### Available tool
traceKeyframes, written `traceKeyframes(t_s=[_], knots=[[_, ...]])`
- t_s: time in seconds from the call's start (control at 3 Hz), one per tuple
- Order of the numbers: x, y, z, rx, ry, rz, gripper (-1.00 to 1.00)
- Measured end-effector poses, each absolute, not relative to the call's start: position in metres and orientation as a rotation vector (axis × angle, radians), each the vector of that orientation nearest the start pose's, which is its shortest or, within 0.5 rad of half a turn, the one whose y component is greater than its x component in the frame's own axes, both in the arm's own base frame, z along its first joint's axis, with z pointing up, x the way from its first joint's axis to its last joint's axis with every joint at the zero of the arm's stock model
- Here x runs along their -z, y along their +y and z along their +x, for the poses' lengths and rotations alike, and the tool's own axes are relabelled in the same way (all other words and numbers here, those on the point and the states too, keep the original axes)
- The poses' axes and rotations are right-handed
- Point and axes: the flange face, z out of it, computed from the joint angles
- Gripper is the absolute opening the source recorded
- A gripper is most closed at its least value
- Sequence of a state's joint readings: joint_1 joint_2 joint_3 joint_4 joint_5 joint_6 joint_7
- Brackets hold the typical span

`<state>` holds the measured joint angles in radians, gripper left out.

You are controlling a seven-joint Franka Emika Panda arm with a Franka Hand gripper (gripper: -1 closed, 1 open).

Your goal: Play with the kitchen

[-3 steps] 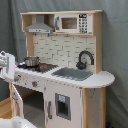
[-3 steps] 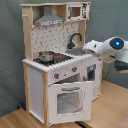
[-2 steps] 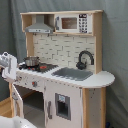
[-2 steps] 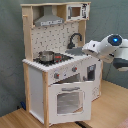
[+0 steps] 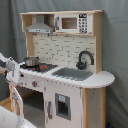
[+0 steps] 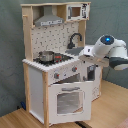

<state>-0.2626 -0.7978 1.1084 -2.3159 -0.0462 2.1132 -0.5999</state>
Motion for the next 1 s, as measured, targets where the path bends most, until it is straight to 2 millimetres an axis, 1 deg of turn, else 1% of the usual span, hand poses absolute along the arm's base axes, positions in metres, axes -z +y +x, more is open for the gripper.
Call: traceKeyframes(t_s=[0.33, 0.67, 1.0], knots=[[-0.476, 0.370, 0.288, -0.255, 1.617, 1.890, 1.00], [-0.474, 0.362, 0.313, -0.215, 1.692, 1.926, 1.00], [-0.473, 0.362, 0.330, -0.185, 1.786, 1.951, 1.00]])
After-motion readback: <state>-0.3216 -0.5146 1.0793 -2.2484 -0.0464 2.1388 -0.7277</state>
